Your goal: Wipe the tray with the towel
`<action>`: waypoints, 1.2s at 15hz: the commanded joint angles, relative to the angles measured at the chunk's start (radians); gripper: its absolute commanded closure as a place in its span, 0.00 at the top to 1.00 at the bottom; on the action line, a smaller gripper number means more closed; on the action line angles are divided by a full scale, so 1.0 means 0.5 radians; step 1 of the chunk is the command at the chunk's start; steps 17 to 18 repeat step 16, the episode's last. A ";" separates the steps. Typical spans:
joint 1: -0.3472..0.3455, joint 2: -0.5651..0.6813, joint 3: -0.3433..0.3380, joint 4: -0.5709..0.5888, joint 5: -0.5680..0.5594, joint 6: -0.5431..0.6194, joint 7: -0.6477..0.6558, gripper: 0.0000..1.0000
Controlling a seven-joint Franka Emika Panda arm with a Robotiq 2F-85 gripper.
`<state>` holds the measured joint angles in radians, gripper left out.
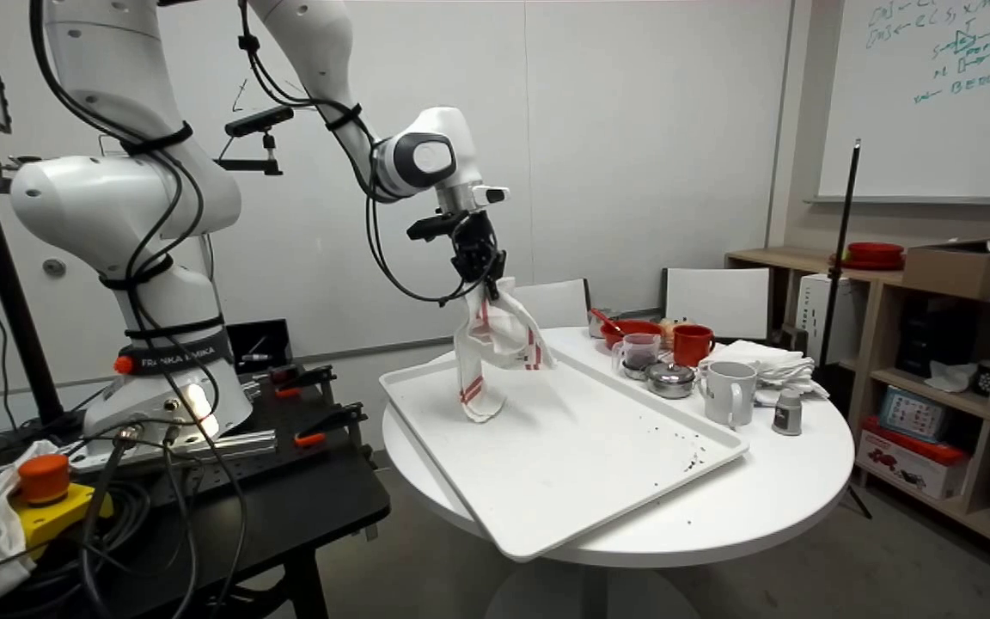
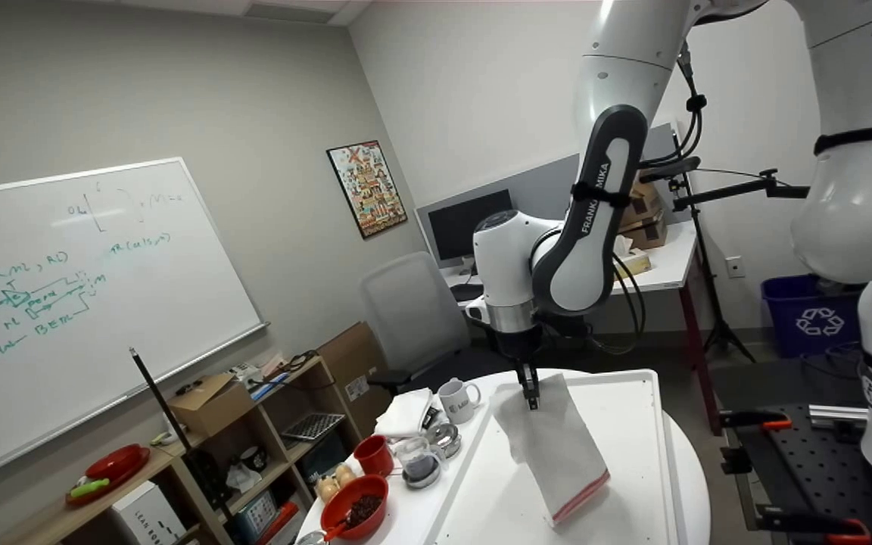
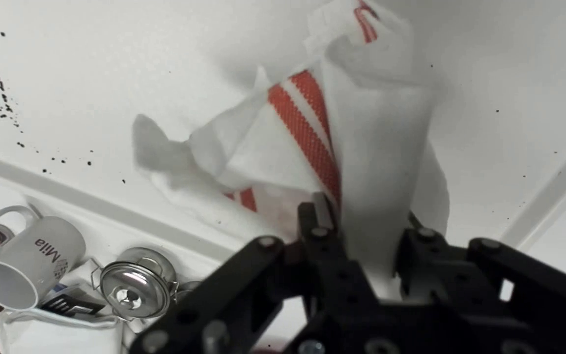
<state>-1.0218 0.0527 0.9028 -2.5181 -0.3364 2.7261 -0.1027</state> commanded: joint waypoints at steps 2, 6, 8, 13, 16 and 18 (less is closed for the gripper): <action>0.018 0.121 -0.073 0.078 -0.238 0.013 0.170 0.67; 0.034 0.138 -0.138 0.079 -0.382 0.063 0.339 0.95; 0.048 0.122 -0.174 0.075 -0.477 0.085 0.470 1.00; 0.034 0.116 -0.184 0.062 -0.531 0.101 0.555 1.00; 0.037 0.115 -0.186 0.062 -0.536 0.103 0.566 1.00; 0.037 0.115 -0.186 0.062 -0.536 0.103 0.566 1.00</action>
